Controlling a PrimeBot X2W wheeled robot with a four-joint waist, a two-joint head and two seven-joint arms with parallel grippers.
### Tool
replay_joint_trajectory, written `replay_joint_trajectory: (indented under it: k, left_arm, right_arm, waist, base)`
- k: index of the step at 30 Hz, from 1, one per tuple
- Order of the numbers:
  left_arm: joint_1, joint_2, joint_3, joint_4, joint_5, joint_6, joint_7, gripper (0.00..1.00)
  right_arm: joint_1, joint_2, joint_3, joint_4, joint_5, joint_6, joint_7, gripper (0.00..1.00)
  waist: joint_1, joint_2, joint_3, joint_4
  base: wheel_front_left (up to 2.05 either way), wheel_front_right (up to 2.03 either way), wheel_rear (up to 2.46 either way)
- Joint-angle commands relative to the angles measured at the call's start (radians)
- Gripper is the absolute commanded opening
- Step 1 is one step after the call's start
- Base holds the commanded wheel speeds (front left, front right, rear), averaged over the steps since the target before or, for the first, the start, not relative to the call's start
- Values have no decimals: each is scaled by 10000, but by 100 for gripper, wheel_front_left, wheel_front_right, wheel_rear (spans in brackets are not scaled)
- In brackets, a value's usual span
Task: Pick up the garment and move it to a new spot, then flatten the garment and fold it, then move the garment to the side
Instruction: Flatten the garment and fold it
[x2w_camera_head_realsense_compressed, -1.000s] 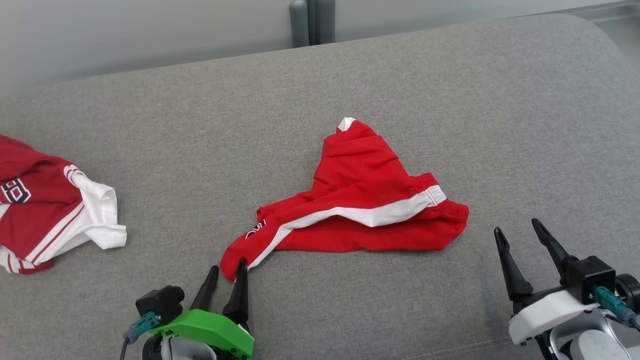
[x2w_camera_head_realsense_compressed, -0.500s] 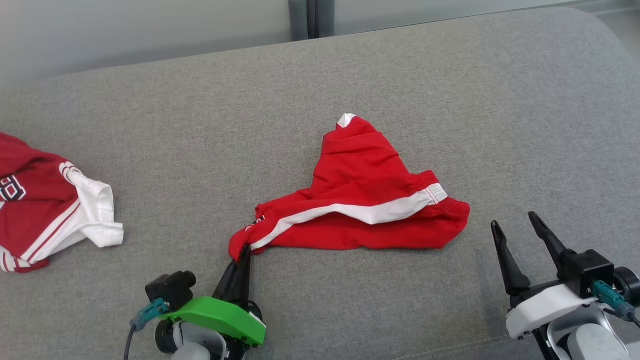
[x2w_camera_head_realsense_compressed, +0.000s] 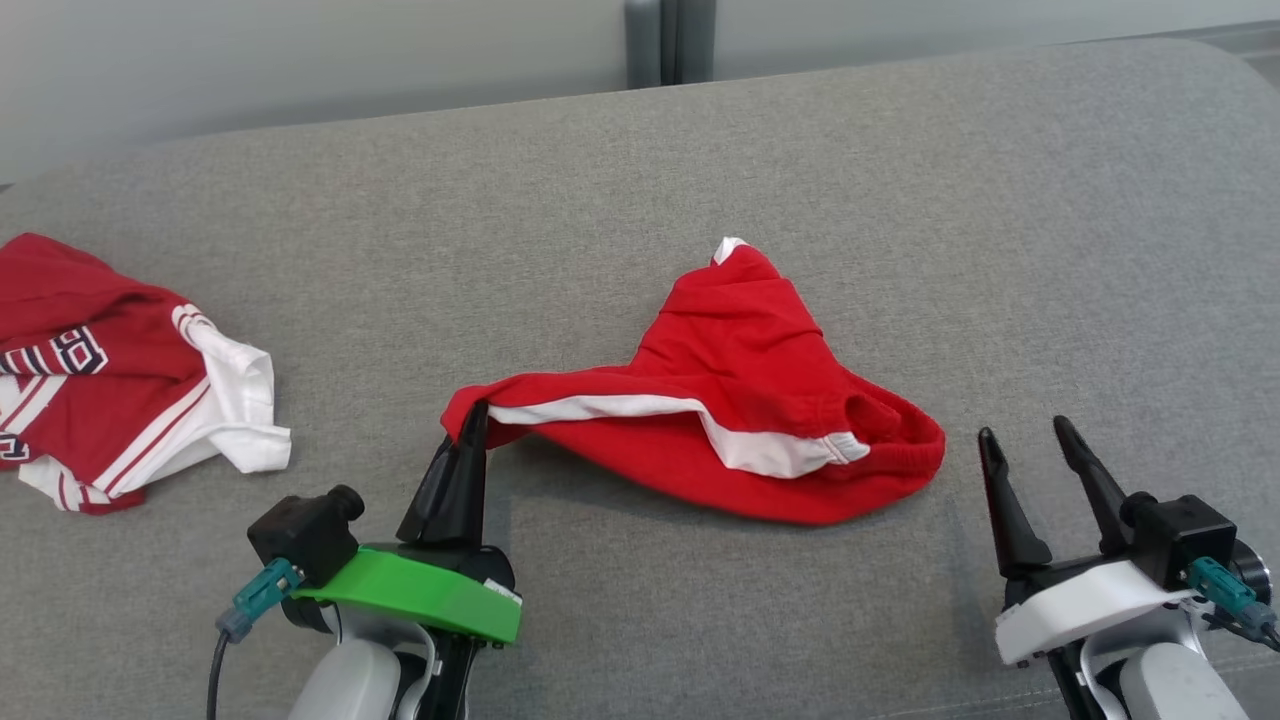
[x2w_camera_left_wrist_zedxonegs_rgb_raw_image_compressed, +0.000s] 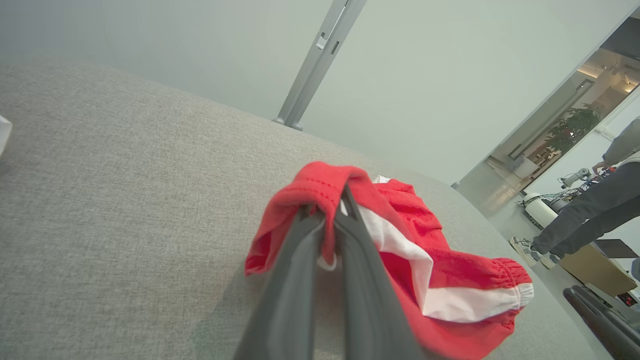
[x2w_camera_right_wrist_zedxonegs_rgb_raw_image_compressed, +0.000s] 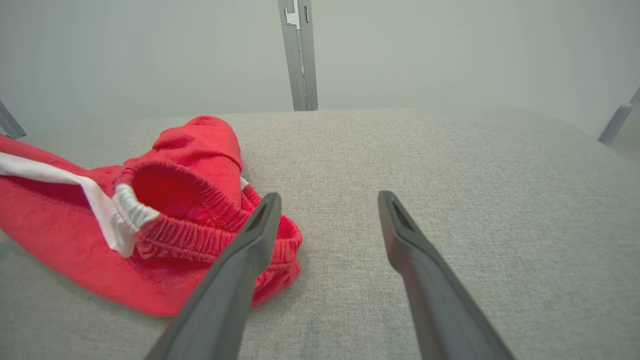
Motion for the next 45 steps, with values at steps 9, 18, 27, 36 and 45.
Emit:
replay_joint_trajectory:
  k: [9,18,27,36,45]
  left_arm:
    - [177,346,255,276,53,3,6,0]
    - [-229,1100,-26,2008,22,4,5,0]
    - [-1644,1484,191,4546,54,26,7,70]
    - [-2173,1183,1057,5407,719,498,7,100]
    - [-1057,317,1960,4245,1947,319,8,100]
  right_arm:
    - [-540,232,777,-78,725,-3,-30,100]
    - [-398,251,788,160,819,-3,-30,100]
    - [-684,183,879,221,840,-3,-30,100]
    - [-520,207,918,272,940,-3,-30,100]
    - [-735,179,1575,458,1143,-3,-31,100]
  waist:
    - [0,-1,-527,769]
    - [0,-1,-401,775]
    - [0,-1,157,127]
    - [0,-1,14,-39]
    - [0,-1,-247,1121]
  base:
    - [0,0,0]
    - [0,0,0]
    - [0,0,0]
    - [0,0,0]
    - [0,0,0]
